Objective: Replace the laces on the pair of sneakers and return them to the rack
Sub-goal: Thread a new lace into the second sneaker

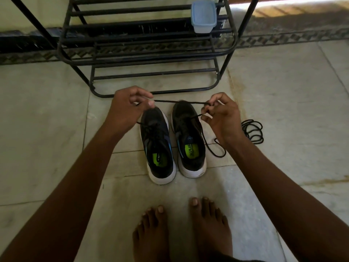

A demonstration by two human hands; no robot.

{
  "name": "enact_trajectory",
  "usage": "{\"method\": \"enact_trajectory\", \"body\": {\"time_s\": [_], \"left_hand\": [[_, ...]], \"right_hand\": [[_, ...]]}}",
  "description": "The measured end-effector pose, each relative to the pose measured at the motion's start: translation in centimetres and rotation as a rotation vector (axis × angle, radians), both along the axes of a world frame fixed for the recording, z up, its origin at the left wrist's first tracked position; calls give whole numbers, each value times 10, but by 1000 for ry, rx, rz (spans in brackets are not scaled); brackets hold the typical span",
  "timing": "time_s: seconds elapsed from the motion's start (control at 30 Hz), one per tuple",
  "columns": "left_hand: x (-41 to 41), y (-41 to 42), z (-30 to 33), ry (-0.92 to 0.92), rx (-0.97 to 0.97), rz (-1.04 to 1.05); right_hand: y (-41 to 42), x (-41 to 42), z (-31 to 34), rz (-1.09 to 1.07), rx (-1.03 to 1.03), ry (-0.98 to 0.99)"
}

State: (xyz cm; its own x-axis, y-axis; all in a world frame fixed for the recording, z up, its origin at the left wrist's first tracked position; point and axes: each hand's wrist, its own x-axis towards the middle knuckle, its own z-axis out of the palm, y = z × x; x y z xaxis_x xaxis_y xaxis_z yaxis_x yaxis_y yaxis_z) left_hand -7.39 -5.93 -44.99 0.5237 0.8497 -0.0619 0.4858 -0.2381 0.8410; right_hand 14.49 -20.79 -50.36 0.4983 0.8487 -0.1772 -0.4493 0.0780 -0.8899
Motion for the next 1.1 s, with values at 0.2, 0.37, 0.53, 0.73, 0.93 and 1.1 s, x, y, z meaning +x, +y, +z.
{"method": "enact_trajectory", "body": {"time_s": [0.2, 0.37, 0.53, 0.73, 0.93, 1.1], "left_hand": [[-19, 14, -30, 52, -8, 253], [-3, -2, -34, 89, 81, 125], [28, -26, -23, -43, 117, -139], [53, -32, -10, -88, 146, -164], [52, -29, -16, -89, 140, -122], [54, -31, -21, -71, 125, -110]], "right_hand": [[-5, 8, -7, -169, -102, 200], [0, 8, -15, -175, -427, -354], [9, 3, -6, 42, -248, -771], [21, 4, 14, 400, -167, -293], [15, 10, 10, 379, -148, -413], [13, 14, 15, 379, -188, -564]]}}
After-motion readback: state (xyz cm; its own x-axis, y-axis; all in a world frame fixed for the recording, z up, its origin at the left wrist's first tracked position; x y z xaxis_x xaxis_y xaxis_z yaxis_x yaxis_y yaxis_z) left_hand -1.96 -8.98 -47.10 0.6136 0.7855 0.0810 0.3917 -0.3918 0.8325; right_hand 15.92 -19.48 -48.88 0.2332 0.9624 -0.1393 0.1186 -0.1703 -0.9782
